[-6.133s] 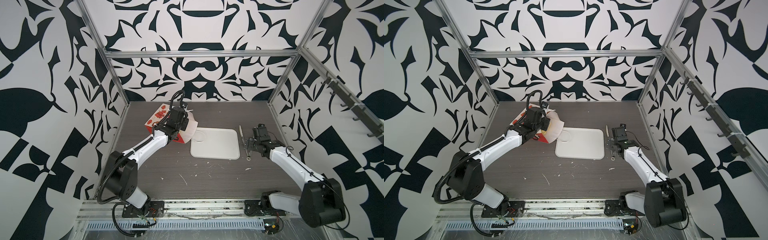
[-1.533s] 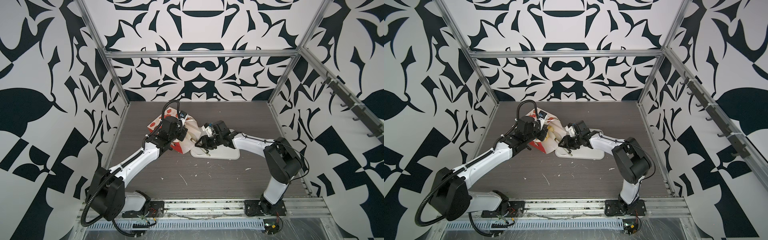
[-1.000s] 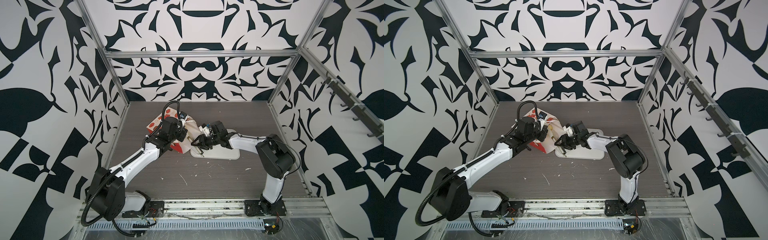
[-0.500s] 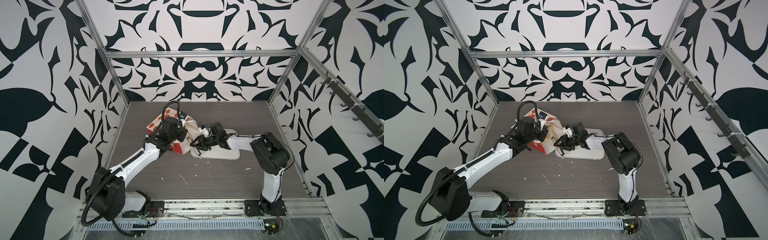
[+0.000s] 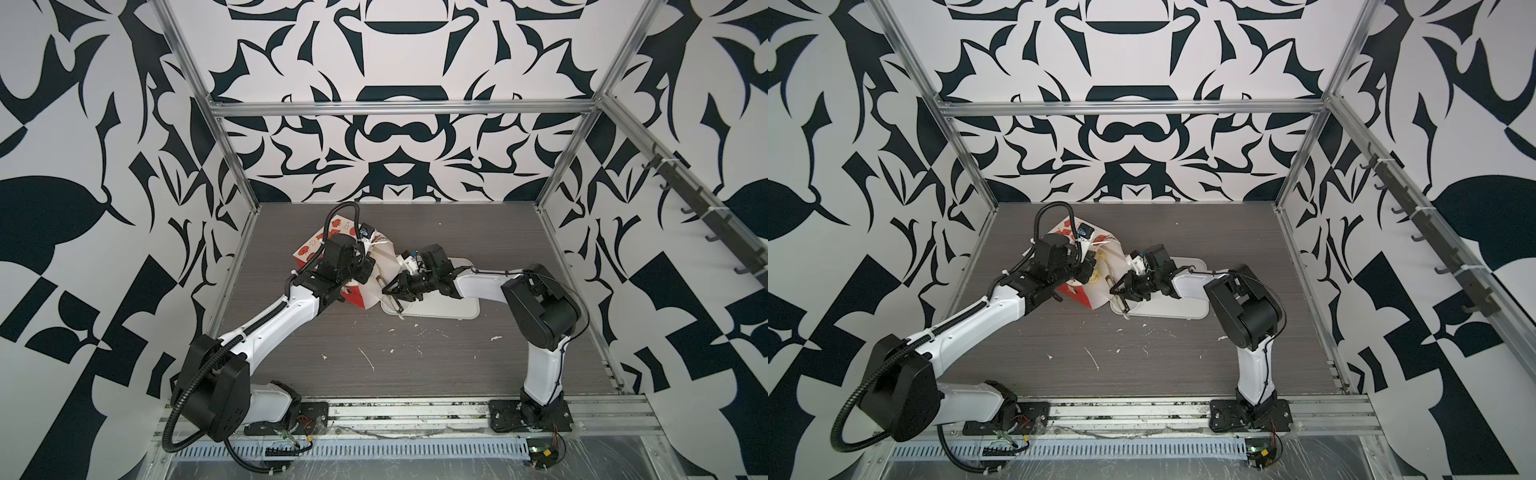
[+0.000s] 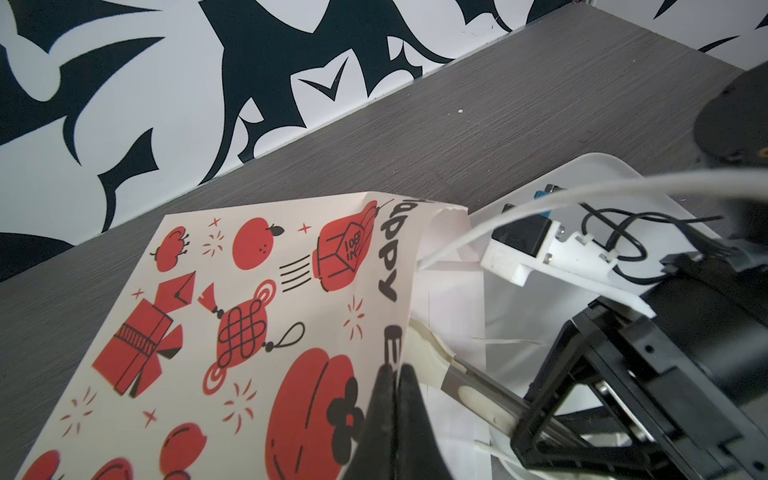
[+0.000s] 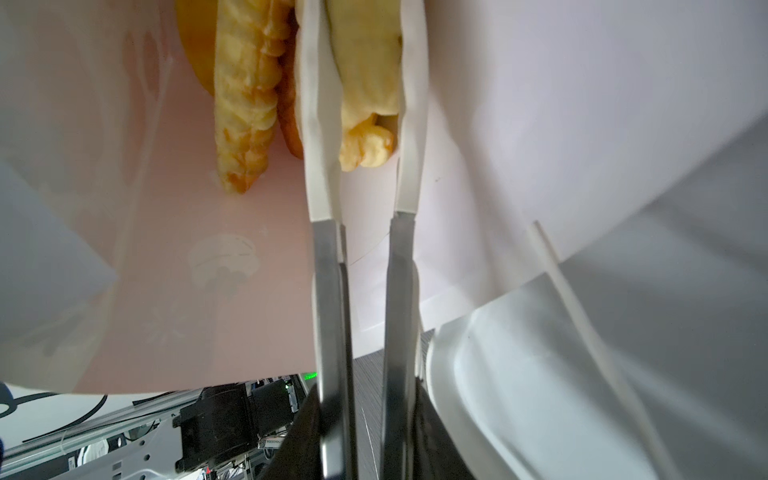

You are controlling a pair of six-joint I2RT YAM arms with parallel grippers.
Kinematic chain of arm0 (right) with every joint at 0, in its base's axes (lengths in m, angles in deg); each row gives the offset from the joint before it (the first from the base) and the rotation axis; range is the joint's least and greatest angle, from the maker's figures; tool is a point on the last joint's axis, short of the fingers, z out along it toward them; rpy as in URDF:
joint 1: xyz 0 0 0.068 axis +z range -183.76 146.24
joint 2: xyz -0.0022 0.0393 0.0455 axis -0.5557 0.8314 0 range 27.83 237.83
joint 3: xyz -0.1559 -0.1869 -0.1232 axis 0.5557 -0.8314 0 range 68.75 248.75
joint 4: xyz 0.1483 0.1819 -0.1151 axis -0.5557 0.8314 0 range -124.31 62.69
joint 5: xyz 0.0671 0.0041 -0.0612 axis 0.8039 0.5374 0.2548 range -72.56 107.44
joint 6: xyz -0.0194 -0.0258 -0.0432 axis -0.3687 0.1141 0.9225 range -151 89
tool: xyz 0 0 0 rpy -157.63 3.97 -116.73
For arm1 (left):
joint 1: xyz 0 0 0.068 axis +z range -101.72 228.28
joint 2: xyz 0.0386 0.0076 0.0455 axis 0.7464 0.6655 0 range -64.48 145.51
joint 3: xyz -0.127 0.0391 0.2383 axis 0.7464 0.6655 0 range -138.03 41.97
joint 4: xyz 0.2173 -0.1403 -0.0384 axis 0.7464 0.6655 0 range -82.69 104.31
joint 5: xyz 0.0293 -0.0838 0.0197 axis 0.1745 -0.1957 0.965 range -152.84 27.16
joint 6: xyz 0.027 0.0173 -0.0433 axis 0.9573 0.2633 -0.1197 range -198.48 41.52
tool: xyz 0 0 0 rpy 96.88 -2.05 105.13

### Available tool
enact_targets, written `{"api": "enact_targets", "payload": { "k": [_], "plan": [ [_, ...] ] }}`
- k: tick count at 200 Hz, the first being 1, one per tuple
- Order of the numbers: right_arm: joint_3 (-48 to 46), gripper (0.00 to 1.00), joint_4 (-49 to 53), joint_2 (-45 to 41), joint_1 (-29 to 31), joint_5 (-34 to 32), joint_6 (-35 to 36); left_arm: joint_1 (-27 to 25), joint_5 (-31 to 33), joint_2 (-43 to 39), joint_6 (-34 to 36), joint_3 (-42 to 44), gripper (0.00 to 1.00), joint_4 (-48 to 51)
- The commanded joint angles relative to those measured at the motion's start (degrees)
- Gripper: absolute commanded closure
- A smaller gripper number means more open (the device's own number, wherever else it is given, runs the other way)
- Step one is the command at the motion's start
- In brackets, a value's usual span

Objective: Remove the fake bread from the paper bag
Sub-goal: 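Pull the bread out of the bag with the tongs and carry it over the tray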

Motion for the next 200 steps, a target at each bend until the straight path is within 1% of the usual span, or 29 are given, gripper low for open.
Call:
{"api": "enact_targets", "payload": {
  "k": [1, 41, 80, 112, 148, 179, 200],
  "plan": [
    [1.1, 0.79, 2.4, -6.2, 0.1, -0.8, 4.5, -0.1, 0.6, 0.6, -0.7, -1.1, 1.00, -1.5],
    [0.0, 0.79, 12.6, -12.9, 0.1, -4.3, 11.1, -0.2, 2.5, 1.7, -2.6, -2.2, 1.00, -1.6],
    [-4.0, 0.79, 18.1, -20.5, 0.0, -7.5, 13.6, -0.1, 4.1, 3.0, -3.5, -3.3, 1.00, -2.5],
    [-5.5, 0.80, 25.1, -26.0, -0.3, -10.3, 16.6, -0.1, 5.8, 3.4, -4.9, -3.5, 1.00, -4.0],
    [-9.2, 0.80, 32.3, -34.4, -2.8, -13.6, 18.3, -0.2, 7.3, 3.9, -6.0, -3.7, 1.00, -5.1],
    [-10.1, 0.80, 41.5, -43.7, -5.2, -19.1, 19.7, -0.1, 8.6, 4.4, -6.4, -4.0, 1.00, -5.5],
    [-9.7, 0.80, 47.9, -47.8, -7.4, -22.7, 21.1, -0.1, 8.8, 5.1, -6.5, -4.1, 1.00, -6.0]
  ]
}}
